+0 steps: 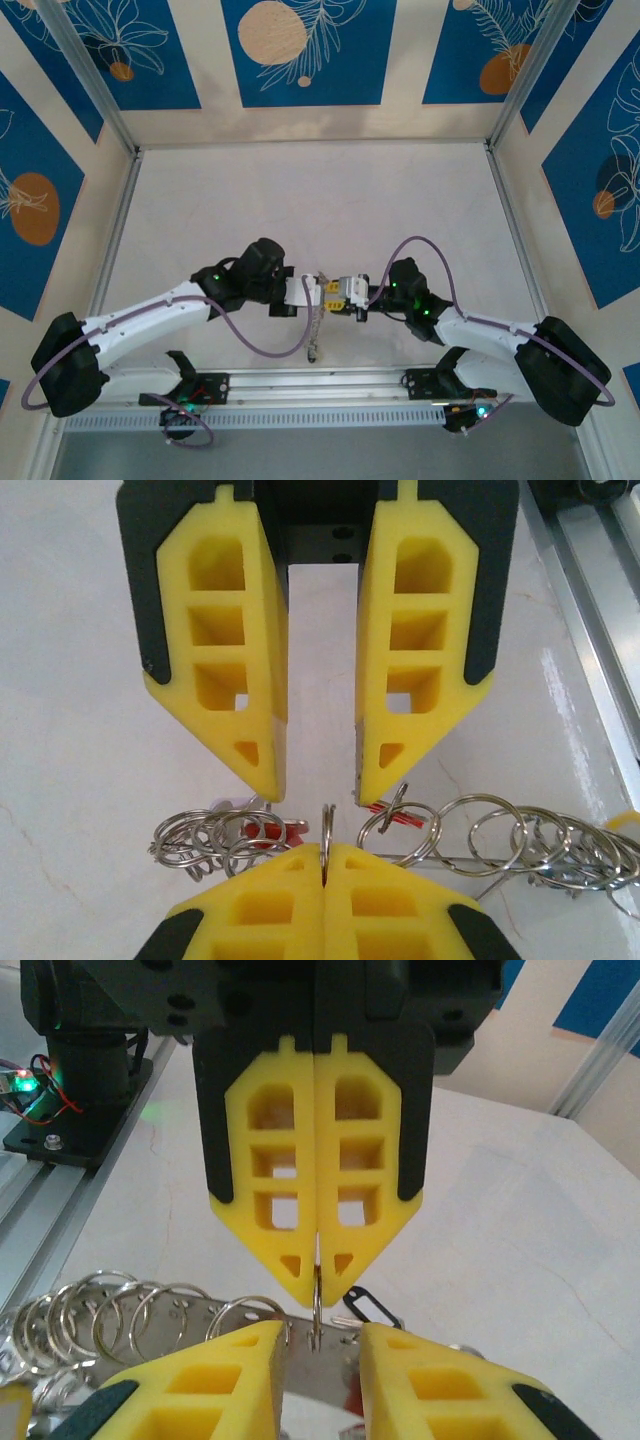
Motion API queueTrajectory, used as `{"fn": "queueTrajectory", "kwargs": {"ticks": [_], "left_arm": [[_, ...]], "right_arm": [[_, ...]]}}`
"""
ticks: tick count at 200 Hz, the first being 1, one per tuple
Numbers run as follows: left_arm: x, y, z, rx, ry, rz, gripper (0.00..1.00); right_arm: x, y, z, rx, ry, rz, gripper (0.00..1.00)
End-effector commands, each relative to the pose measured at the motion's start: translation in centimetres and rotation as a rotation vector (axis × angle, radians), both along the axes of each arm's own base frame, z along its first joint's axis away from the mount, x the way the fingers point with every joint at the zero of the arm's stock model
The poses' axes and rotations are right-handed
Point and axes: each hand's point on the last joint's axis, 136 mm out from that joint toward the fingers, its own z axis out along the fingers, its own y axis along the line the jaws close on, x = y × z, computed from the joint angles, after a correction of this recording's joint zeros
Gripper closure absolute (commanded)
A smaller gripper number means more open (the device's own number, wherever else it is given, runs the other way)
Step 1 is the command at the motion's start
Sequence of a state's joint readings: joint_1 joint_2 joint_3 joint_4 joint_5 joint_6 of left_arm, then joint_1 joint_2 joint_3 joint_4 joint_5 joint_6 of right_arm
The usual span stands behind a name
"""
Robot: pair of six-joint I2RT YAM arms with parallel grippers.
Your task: Put the keys on the keyring
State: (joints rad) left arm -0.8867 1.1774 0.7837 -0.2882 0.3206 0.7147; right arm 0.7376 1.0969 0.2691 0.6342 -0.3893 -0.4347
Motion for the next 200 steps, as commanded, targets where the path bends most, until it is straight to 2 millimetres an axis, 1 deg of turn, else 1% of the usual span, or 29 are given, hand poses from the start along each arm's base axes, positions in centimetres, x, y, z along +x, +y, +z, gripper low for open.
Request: {"fn": "queueTrajectory", "kwargs": {"ticks": [1,17,39,83,99,131,174,185,200], "left_arm": [[0.0,-0.4,1.5,-0.013,-0.029,-0.027,1.0],[-0.1,-0.6,1.6,-0.023,-0.026,-0.03,1.0],[-0.1,-0.6,1.5,-0.022,-0.018,-0.032,1.0],[-0.1,-0.9,1.5,-0.037,-0.012,-0.032,1.0],[0.0,-1.0,1.6,-0.046,-0.011,-0.028,1.0],[-0.1,-1.3,1.6,-0.062,-0.002,-0.034,1.0],[-0.1,-1.3,0.6,-0.038,0.018,-0.031,1.0],[-0.1,-1.3,0.5,-0.037,0.018,-0.03,1.0],[-0.1,-1.4,0.6,-0.047,0.018,-0.03,1.0]], "right_arm": [[0.5,0.4,0.4,-0.006,-0.003,-0.01,0.71],[0.6,0.5,0.3,-0.009,0.007,-0.01,0.68],[0.5,0.8,0.4,-0.006,0.014,0.0,0.68],[0.3,1.4,0.3,0.0,0.032,0.019,0.74],[0.3,1.6,0.2,0.001,0.033,0.02,0.79],[0.3,1.9,0.3,0.006,0.034,0.017,0.79],[0.3,1.9,0.8,0.025,0.024,0.018,0.79],[0.4,1.8,0.8,0.024,0.025,0.012,0.8],[0.5,1.9,0.6,0.02,0.03,0.009,0.84]]}}
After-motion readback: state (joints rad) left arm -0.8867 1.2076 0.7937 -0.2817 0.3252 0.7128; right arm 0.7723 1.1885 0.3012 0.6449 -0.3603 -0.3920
